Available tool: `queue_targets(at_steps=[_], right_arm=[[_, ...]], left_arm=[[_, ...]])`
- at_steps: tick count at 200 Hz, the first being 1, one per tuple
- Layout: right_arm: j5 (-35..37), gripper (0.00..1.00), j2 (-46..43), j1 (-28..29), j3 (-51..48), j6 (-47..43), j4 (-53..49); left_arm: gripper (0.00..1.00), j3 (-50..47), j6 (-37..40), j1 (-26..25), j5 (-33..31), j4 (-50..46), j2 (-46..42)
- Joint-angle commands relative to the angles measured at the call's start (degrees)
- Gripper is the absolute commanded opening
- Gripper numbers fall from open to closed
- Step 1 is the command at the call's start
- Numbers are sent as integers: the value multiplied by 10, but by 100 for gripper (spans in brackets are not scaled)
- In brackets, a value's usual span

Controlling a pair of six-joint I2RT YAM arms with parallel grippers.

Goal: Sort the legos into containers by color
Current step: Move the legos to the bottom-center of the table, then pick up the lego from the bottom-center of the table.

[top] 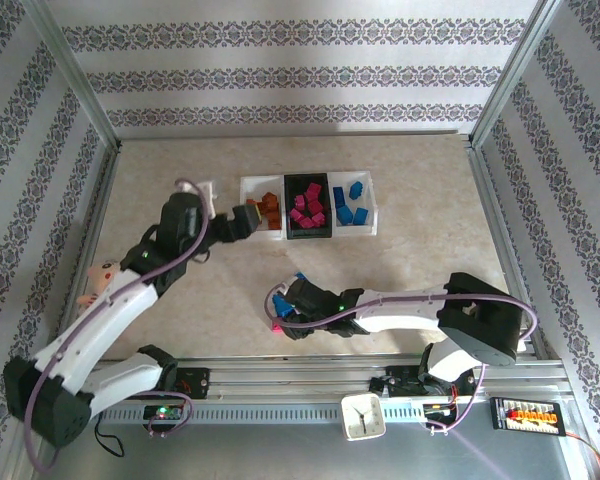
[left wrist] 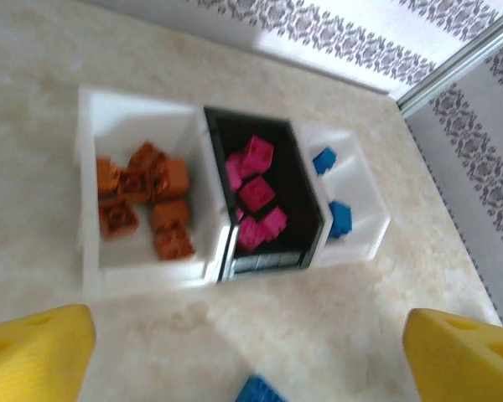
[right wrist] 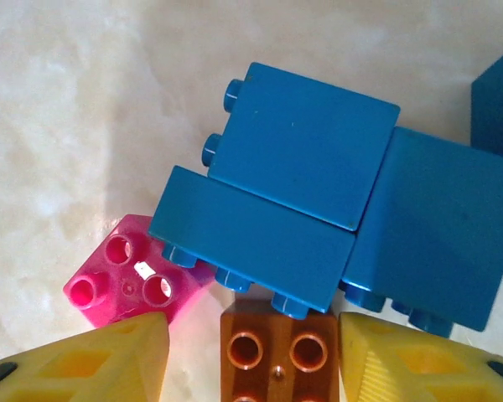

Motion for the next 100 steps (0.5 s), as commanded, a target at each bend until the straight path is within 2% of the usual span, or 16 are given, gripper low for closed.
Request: queue_targets(at_steps=[1,19,57,76,100], right_arm=[[16,55,15,8,11,-13,-16],[20,60,6,9,7,-10,-22],[31,60,-62,13,-19,-2,-39],[26,60,-82,14,-26,-2,-50],[11,59,-60,14,-25,-2,-52]], left_arm=[[99,-75,-49,-6,18,-12,-75],[100,-131,-68,-6,20,-31,-137],[100,-226,-109,-7,46,-40,-248],[100,-256,-118,-7,56,-45,-275],[100,-279,-130,-7,60,-50,-290]])
